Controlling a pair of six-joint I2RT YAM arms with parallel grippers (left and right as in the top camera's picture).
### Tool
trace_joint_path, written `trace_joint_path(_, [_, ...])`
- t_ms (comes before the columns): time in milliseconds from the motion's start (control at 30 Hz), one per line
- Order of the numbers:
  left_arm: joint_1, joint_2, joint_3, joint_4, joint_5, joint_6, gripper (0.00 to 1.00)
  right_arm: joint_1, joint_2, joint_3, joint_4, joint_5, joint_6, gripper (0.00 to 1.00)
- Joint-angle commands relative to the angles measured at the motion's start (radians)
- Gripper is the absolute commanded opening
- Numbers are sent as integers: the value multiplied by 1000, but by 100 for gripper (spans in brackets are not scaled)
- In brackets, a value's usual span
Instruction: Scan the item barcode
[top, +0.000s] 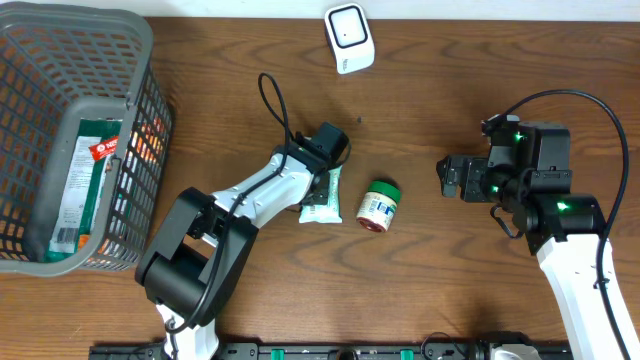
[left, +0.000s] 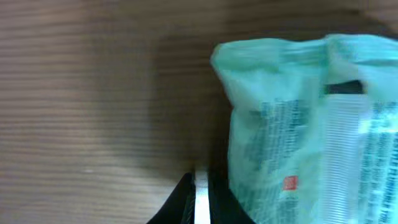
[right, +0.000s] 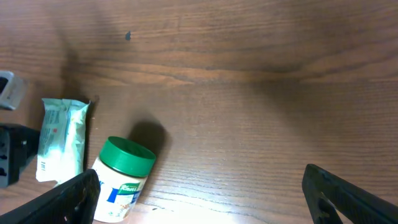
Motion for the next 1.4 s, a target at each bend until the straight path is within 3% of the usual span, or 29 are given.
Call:
trace_joint_path(0, [5,40,-8,6,65,-9,11,2,3,18,-1,-5,-6,99])
trace_joint_path(933, [3,-34,-2,31,221,13,12,2,3,18,-1,-5,-6,99])
trace_joint_path(1167, [11,-179,120,-154,54,28,16,2,3,18,-1,-5,-6,99])
trace_joint_path(1367, [83,-284,462,-490,-77,33,17,2,3,18,-1,-5,-6,99])
